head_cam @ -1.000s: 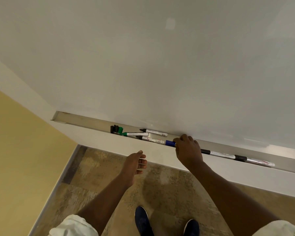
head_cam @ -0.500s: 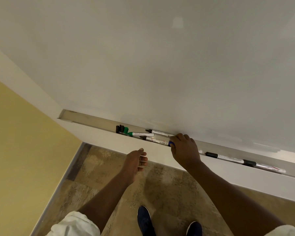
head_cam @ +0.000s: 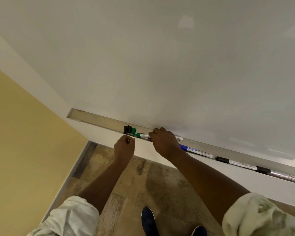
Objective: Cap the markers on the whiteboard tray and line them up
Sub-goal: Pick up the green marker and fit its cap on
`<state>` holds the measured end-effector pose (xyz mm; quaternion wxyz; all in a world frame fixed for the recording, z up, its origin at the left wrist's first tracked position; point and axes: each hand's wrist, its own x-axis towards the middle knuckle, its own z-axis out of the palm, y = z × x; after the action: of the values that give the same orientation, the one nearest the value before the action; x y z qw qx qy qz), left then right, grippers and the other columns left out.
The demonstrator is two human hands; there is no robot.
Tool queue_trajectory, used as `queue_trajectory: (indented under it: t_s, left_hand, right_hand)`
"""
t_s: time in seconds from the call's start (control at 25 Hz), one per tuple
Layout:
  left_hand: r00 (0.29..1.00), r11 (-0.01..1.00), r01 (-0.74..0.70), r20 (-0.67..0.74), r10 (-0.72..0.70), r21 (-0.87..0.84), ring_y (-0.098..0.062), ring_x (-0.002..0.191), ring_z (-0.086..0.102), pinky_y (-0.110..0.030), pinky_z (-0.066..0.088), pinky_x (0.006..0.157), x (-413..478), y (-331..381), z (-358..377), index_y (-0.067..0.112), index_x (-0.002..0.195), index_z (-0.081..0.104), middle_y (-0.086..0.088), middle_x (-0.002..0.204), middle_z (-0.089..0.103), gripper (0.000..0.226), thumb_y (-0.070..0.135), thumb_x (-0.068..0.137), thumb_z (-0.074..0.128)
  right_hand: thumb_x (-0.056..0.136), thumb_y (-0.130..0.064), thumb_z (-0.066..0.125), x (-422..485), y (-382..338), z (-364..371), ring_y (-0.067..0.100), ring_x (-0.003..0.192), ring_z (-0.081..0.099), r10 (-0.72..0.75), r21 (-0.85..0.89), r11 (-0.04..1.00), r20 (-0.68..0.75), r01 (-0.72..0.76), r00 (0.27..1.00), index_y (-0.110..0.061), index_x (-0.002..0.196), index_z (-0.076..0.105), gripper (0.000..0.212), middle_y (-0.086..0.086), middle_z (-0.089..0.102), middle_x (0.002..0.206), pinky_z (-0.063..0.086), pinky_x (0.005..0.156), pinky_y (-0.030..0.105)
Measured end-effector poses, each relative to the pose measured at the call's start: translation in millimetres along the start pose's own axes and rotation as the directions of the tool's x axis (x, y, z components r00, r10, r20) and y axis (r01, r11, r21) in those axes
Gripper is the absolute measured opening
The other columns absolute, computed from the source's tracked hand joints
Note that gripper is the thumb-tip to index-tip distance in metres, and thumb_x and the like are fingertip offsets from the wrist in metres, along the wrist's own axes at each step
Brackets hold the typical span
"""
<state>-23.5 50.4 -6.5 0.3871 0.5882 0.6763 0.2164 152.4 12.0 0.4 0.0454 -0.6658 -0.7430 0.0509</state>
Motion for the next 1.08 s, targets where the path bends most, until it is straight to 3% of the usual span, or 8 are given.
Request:
queue_trajectory:
  t_s: [0.08, 0.16, 0.32, 0.48, 0.76, 1.08]
  left_hand:
    - [0.979, 0.963, -0.184, -0.052, 0.198, 0.199, -0.024, 0.08, 0.064, -0.032, 0.047, 0.069, 17.2, 4.6, -6.8, 0.008, 0.1, 0.067, -0.007, 0.092, 0.07, 0.014, 0.016, 0.096, 0.057]
    - [0.948, 0.895, -0.297, -0.007, 0.317, 0.334, -0.021, 0.081, 0.061, -0.032, 0.048, 0.067, 31.9, 9.4, -12.1, 0.011, 0.108, 0.065, -0.006, 0.098, 0.066, 0.016, 0.014, 0.096, 0.055]
    - [0.878, 0.709, -0.47, 0.197, 0.437, 0.525, -0.032, 0.088, 0.063, -0.042, 0.057, 0.073, 54.1, 4.7, -17.2, 0.016, 0.126, 0.061, -0.012, 0.103, 0.063, 0.034, 0.012, 0.093, 0.054]
    - [0.814, 0.6, -0.575, 0.317, 0.486, 0.556, -0.031, 0.089, 0.062, -0.041, 0.057, 0.074, 67.8, 5.3, -16.2, 0.018, 0.128, 0.062, -0.011, 0.105, 0.063, 0.036, 0.012, 0.093, 0.056]
    - [0.819, 0.603, -0.573, 0.365, 0.443, 0.555, -0.032, 0.09, 0.061, -0.045, 0.055, 0.078, 80.1, 7.9, -19.5, 0.014, 0.11, 0.067, -0.01, 0.103, 0.061, 0.021, 0.016, 0.091, 0.059]
    - [0.83, 0.683, -0.558, 0.328, 0.451, 0.472, -0.031, 0.076, 0.059, -0.044, 0.055, 0.066, 76.5, 9.6, -21.8, 0.013, 0.094, 0.056, -0.007, 0.091, 0.058, 0.014, 0.011, 0.085, 0.066]
  right_hand:
    - [0.091, -0.011, 0.053, 11.0, -6.9, 2.2, 0.027, 0.093, 0.057, -0.014, -0.017, 1.0, 0.014, 0.014, 1.0, -0.012, 0.114, 0.063, 0.025, 0.009, 0.065, 0.106, 0.05, 0.071, 0.035]
    - [0.091, -0.009, 0.052, 18.9, -12.1, 4.3, 0.028, 0.094, 0.057, -0.005, -0.027, 1.0, 0.024, 0.005, 1.0, -0.01, 0.113, 0.063, 0.025, 0.01, 0.065, 0.106, 0.05, 0.071, 0.037]
    - [0.093, -0.01, 0.049, 28.4, -21.1, 9.2, 0.029, 0.094, 0.058, 0.016, -0.069, 0.998, 0.046, -0.013, 0.999, -0.009, 0.11, 0.064, 0.023, 0.012, 0.062, 0.107, 0.049, 0.071, 0.038]
    - [0.094, -0.012, 0.05, 33.1, -23.2, 14.1, 0.029, 0.097, 0.057, 0.038, -0.061, 0.998, 0.043, -0.035, 0.998, -0.008, 0.112, 0.063, 0.023, 0.013, 0.06, 0.111, 0.05, 0.075, 0.038]
    - [0.091, -0.012, 0.055, 37.4, -24.8, 15.9, 0.031, 0.097, 0.058, 0.052, -0.036, 0.998, -0.013, -0.052, 0.999, -0.007, 0.111, 0.06, 0.021, 0.015, 0.06, 0.11, 0.051, 0.074, 0.039]
    - [0.087, -0.017, 0.065, 20.0, -13.6, 9.8, 0.026, 0.097, 0.059, 0.1, 0.027, 0.995, -0.114, -0.098, 0.988, -0.01, 0.112, 0.062, 0.026, 0.011, 0.063, 0.111, 0.053, 0.074, 0.035]
